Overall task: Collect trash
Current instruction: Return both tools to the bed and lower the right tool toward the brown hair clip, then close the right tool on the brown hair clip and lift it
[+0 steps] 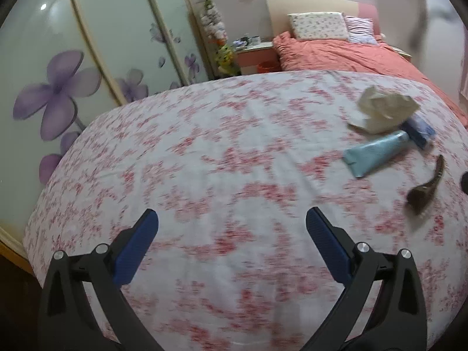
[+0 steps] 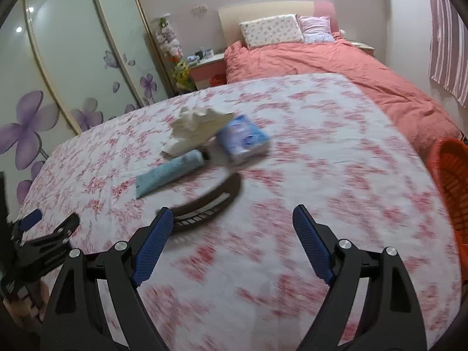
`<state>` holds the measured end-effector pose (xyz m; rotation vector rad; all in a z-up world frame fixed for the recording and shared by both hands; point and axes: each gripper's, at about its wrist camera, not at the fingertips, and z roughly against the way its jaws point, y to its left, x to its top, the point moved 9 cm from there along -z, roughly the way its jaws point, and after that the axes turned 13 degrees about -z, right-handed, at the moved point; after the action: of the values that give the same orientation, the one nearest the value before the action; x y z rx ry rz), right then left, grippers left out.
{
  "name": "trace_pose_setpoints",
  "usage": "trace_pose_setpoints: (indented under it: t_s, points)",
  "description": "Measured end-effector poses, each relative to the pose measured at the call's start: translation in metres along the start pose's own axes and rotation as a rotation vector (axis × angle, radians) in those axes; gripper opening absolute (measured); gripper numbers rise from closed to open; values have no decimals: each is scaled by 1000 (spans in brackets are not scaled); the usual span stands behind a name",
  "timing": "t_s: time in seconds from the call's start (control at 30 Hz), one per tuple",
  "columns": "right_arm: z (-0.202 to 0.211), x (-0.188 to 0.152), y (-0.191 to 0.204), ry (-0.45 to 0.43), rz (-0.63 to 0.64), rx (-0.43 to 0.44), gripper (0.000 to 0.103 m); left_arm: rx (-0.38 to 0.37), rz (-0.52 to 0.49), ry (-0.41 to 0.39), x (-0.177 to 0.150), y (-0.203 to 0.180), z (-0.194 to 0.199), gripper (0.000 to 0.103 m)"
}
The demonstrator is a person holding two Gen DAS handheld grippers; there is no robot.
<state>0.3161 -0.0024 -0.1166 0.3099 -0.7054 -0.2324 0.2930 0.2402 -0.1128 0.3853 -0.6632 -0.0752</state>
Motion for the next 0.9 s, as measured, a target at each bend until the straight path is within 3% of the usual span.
trace_pose_setpoints:
  t_s: [0.23,0.43,0.6,0.73,0.9]
  points:
    - [-28,-10,17,57,19,-69,80,-57,60,0,-6,16,-9,99]
    - [-7,2,-16,-26,83,-141,67,-134,68,-14,-5,5,-12,99]
    - [-5,6,-42,20,-40,-85,67,-188,67,-53,3,-10,-8,99]
    - [-9,2,-31,50,-101,-29,67,-198,51,-65,8,-19,-4,99]
    - [-16,-12,-16,62,-34,-102,72,-203,41,-62,8,-24,-3,99]
